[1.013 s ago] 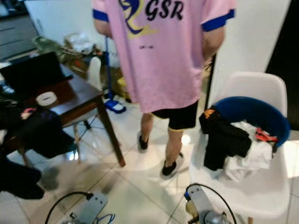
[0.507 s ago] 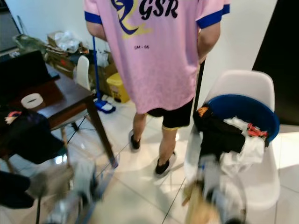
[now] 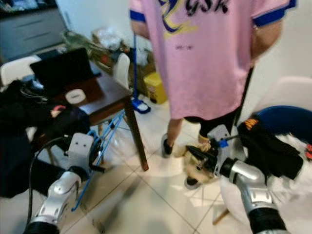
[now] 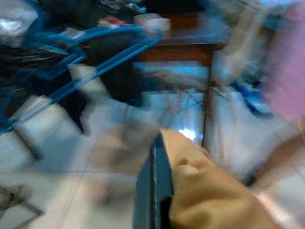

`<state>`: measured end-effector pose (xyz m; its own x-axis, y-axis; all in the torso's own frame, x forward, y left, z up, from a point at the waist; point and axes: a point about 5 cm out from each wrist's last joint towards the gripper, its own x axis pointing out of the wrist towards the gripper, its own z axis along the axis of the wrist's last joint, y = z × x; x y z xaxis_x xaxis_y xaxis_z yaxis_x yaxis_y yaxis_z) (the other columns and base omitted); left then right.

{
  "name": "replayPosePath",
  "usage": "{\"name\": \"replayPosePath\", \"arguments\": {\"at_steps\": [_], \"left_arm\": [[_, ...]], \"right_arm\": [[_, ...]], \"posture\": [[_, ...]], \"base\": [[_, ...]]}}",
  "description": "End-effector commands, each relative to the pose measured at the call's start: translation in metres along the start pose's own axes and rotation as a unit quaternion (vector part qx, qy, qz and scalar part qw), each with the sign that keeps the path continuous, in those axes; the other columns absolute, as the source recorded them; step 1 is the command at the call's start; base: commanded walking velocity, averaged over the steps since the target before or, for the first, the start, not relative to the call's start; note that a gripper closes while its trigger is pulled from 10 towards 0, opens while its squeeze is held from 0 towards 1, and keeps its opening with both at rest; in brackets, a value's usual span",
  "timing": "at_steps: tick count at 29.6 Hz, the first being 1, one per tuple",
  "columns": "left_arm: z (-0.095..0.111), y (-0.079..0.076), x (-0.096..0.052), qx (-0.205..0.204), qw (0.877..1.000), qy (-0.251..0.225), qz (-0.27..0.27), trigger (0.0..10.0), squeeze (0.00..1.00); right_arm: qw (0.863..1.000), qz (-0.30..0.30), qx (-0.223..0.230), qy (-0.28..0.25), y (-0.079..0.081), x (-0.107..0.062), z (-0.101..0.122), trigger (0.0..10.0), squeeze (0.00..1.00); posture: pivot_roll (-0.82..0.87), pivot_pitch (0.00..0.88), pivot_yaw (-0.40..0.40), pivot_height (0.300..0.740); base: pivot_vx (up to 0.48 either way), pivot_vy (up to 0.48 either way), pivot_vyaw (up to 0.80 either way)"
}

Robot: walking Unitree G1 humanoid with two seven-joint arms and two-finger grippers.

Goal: Hang hanger

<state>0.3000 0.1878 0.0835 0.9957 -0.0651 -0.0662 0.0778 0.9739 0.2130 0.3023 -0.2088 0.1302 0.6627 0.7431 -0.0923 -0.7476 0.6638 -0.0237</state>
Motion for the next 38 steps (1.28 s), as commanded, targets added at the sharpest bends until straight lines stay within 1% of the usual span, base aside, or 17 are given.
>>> {"name": "replayPosePath", "arguments": {"at_steps": [1, 3, 4, 5, 7, 8, 9, 10, 11, 19, 21, 24, 25, 27, 31, 33, 38], "left_arm": [[0.009, 0.004, 0.000, 0.005, 1.000, -0.018, 0.014, 10.0, 0.00], [0.009, 0.004, 0.000, 0.005, 1.000, -0.018, 0.014, 10.0, 0.00], [0.017, 0.005, 0.001, 0.006, 0.999, -0.034, 0.016, 10.0, 0.00], [0.017, 0.005, 0.001, 0.006, 0.999, -0.034, 0.016, 10.0, 0.00], [0.043, 0.008, 0.003, 0.005, 0.997, -0.068, 0.021, 10.0, 0.00], [0.043, 0.008, 0.003, 0.005, 0.997, -0.068, 0.021, 10.0, 0.00], [0.057, 0.009, 0.004, 0.002, 0.996, -0.085, 0.025, 10.0, 0.00], [0.057, 0.009, 0.004, 0.002, 0.996, -0.085, 0.025, 10.0, 0.00], [0.068, 0.008, 0.005, 0.005, 0.995, -0.099, 0.022, 10.0, 0.00], [0.089, 0.002, 0.008, 0.010, 0.992, -0.126, 0.011, 10.0, 0.00], [0.105, -0.001, 0.010, 0.025, 0.988, -0.150, 0.005, 10.0, 0.00], [0.110, -0.002, 0.010, 0.031, 0.987, -0.157, 0.002, 10.0, 0.00], [0.115, -0.003, 0.011, 0.040, 0.985, -0.165, 0.000, 10.0, 0.00], [0.119, -0.003, 0.011, 0.045, 0.984, -0.170, 0.002, 10.0, 0.00], [0.125, -0.002, 0.011, 0.046, 0.984, -0.172, 0.006, 10.0, 0.00], [0.130, -0.002, 0.011, 0.045, 0.983, -0.175, 0.008, 10.0, 0.00], [0.149, 0.002, 0.009, 0.051, 0.978, -0.201, 0.019, 10.0, 0.00]], "right_arm": [[0.997, 0.067, 0.000, -0.027, 0.014, 0.008, 0.017, 10.0, 0.00], [0.997, 0.067, 0.000, -0.027, 0.014, 0.008, 0.017, 10.0, 0.00], [0.995, 0.088, -0.005, -0.039, 0.018, 0.009, 0.027, 10.0, 0.00], [0.995, 0.088, -0.005, -0.039, 0.018, 0.009, 0.027, 10.0, 0.00], [0.994, 0.089, -0.026, -0.052, 0.022, 0.017, 0.045, 10.0, 0.00], [0.994, 0.089, -0.026, -0.052, 0.022, 0.017, 0.045, 10.0, 0.00], [0.995, 0.082, -0.029, -0.056, 0.024, 0.022, 0.052, 10.0, 0.00], [0.995, 0.082, -0.029, -0.056, 0.024, 0.022, 0.052, 10.0, 0.00], [0.995, 0.075, -0.029, -0.059, 0.025, 0.027, 0.056, 10.0, 0.00], [0.994, 0.080, -0.036, -0.070, 0.034, 0.037, 0.067, 10.0, 0.00], [0.990, 0.103, -0.044, -0.088, 0.042, 0.039, 0.080, 10.0, 0.00], [0.988, 0.112, -0.046, -0.095, 0.045, 0.039, 0.086, 10.0, 0.00], [0.985, 0.133, -0.058, -0.098, 0.053, 0.042, 0.093, 10.0, 0.00], [0.981, 0.151, -0.068, -0.104, 0.060, 0.044, 0.100, 10.0, 0.00], [0.976, 0.168, -0.080, -0.110, 0.068, 0.046, 0.110, 10.0, 0.00], [0.977, 0.162, -0.083, -0.115, 0.068, 0.047, 0.115, 10.0, 0.00], [0.976, 0.152, -0.095, -0.123, 0.068, 0.048, 0.125, 10.0, 0.00]], "posture": [[-0.03, 0.000, 0.043, 0.740], [-0.03, 0.000, 0.043, 0.740], [-0.03, 0.000, 0.043, 0.740], [-0.03, 0.000, 0.043, 0.740], [-0.03, 0.000, 0.041, 0.740], [-0.03, 0.000, 0.041, 0.740], [-0.03, 0.000, 0.039, 0.740], [-0.03, 0.000, 0.039, 0.740], [-0.02, 0.000, 0.037, 0.740], [-0.02, 0.000, 0.039, 0.740], [-0.02, 0.000, 0.039, 0.740], [-0.02, 0.000, 0.038, 0.740], [-0.02, 0.000, 0.038, 0.740], [-0.02, 0.000, 0.039, 0.740], [-0.02, 0.000, 0.039, 0.740], [-0.02, 0.000, 0.038, 0.740], [-0.02, 0.000, 0.037, 0.740]], "base": [[0.000, 0.000, 0.66], [0.000, 0.000, 0.66], [0.000, 0.000, 0.66], [0.000, 0.000, 0.66], [0.338, 0.000, 0.32], [0.368, 0.000, 0.00], [0.398, 0.000, 0.00], [0.398, 0.000, 0.00], [0.398, 0.000, 0.00], [0.397, 0.000, 0.00], [0.394, 0.000, 0.79], [0.394, 0.000, 0.79], [0.390, 0.000, 0.79], [0.390, 0.000, 0.79], [0.390, 0.000, 0.79], [0.390, 0.000, 0.76], [0.390, 0.000, 0.00]]}}
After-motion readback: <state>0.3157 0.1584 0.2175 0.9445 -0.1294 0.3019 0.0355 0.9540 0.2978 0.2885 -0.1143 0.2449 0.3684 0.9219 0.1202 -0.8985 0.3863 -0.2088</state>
